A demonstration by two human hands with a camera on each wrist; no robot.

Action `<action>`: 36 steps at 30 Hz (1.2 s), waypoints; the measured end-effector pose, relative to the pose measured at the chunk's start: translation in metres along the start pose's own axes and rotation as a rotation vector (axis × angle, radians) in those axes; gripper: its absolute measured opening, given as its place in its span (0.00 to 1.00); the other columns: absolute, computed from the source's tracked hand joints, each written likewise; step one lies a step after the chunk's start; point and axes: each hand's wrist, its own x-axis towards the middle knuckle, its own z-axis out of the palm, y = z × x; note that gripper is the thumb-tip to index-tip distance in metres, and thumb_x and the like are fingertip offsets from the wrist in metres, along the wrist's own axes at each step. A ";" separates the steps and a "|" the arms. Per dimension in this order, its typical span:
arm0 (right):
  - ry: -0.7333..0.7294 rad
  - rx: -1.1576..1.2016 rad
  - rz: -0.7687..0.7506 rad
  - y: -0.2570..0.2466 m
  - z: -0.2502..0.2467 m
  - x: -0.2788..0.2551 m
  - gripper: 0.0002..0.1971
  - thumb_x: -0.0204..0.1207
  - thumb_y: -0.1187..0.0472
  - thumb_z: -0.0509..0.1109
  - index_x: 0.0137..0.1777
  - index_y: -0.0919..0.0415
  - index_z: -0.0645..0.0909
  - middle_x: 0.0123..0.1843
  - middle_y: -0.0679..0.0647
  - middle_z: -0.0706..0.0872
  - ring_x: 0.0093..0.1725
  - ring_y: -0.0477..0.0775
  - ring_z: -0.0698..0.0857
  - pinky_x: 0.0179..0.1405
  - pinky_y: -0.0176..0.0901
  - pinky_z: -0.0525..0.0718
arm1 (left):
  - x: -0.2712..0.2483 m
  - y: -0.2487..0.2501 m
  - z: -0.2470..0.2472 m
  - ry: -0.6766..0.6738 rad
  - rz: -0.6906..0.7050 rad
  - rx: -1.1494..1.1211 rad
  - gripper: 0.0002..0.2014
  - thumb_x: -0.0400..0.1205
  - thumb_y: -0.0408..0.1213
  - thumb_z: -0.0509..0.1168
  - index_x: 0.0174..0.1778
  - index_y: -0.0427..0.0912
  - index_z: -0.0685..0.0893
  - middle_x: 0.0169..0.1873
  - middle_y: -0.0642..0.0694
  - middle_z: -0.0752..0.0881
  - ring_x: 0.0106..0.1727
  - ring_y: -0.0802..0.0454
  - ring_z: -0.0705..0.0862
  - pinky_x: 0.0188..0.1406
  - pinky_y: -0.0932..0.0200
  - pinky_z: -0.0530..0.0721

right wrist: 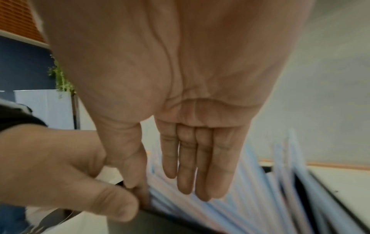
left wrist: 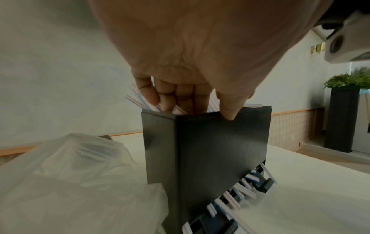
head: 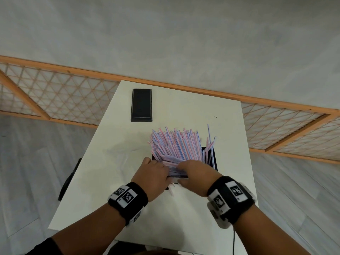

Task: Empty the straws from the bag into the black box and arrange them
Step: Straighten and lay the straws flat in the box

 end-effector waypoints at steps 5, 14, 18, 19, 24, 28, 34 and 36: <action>0.143 0.092 0.076 0.030 -0.020 -0.028 0.07 0.82 0.52 0.70 0.55 0.52 0.83 0.49 0.47 0.87 0.49 0.51 0.86 0.52 0.46 0.85 | -0.001 0.003 -0.016 0.105 -0.028 -0.070 0.12 0.82 0.51 0.66 0.36 0.53 0.76 0.31 0.53 0.80 0.33 0.47 0.81 0.42 0.50 0.76; 0.035 -0.035 0.095 0.041 -0.002 0.019 0.12 0.78 0.56 0.70 0.60 0.56 0.82 0.59 0.54 0.85 0.58 0.59 0.85 0.58 0.51 0.84 | 0.011 0.003 -0.017 0.049 -0.118 -0.092 0.20 0.77 0.51 0.74 0.63 0.48 0.84 0.53 0.48 0.83 0.52 0.44 0.83 0.46 0.49 0.82; -0.078 -0.156 0.146 0.044 0.010 0.046 0.09 0.77 0.52 0.70 0.51 0.56 0.78 0.50 0.55 0.85 0.50 0.60 0.85 0.44 0.46 0.79 | 0.014 0.001 -0.013 0.016 -0.179 -0.071 0.14 0.76 0.47 0.75 0.53 0.47 0.85 0.48 0.47 0.80 0.47 0.43 0.82 0.41 0.50 0.81; -0.105 -0.180 0.167 0.044 0.012 0.051 0.10 0.77 0.51 0.70 0.48 0.56 0.77 0.47 0.55 0.84 0.48 0.61 0.85 0.42 0.46 0.78 | 0.015 0.001 -0.012 0.018 -0.182 -0.074 0.13 0.75 0.46 0.75 0.51 0.47 0.84 0.48 0.46 0.79 0.45 0.44 0.81 0.40 0.50 0.80; -0.218 -0.199 0.231 0.041 0.013 0.068 0.16 0.76 0.45 0.74 0.41 0.57 0.77 0.35 0.52 0.78 0.40 0.60 0.82 0.38 0.45 0.79 | 0.019 0.000 -0.004 0.014 -0.185 -0.069 0.09 0.78 0.45 0.75 0.47 0.45 0.85 0.51 0.44 0.78 0.50 0.42 0.80 0.42 0.49 0.80; -0.283 -0.234 0.235 0.036 0.008 0.073 0.15 0.75 0.46 0.74 0.39 0.58 0.80 0.36 0.54 0.82 0.38 0.61 0.84 0.37 0.45 0.82 | 0.020 -0.003 0.000 -0.005 -0.178 -0.076 0.08 0.74 0.42 0.78 0.40 0.45 0.86 0.47 0.44 0.80 0.46 0.41 0.82 0.37 0.49 0.81; -0.292 -0.316 0.176 0.031 0.006 0.073 0.08 0.75 0.54 0.75 0.42 0.59 0.84 0.35 0.54 0.82 0.39 0.62 0.85 0.39 0.47 0.85 | 0.018 -0.007 -0.004 0.040 -0.150 -0.093 0.11 0.81 0.50 0.68 0.43 0.46 0.88 0.46 0.46 0.81 0.49 0.43 0.82 0.41 0.49 0.82; -0.264 -0.322 0.174 0.024 0.000 0.067 0.07 0.75 0.55 0.75 0.45 0.59 0.84 0.39 0.56 0.85 0.41 0.62 0.86 0.42 0.48 0.87 | 0.014 -0.008 -0.006 0.039 -0.135 -0.091 0.19 0.83 0.54 0.57 0.44 0.47 0.88 0.46 0.48 0.82 0.48 0.45 0.82 0.41 0.51 0.80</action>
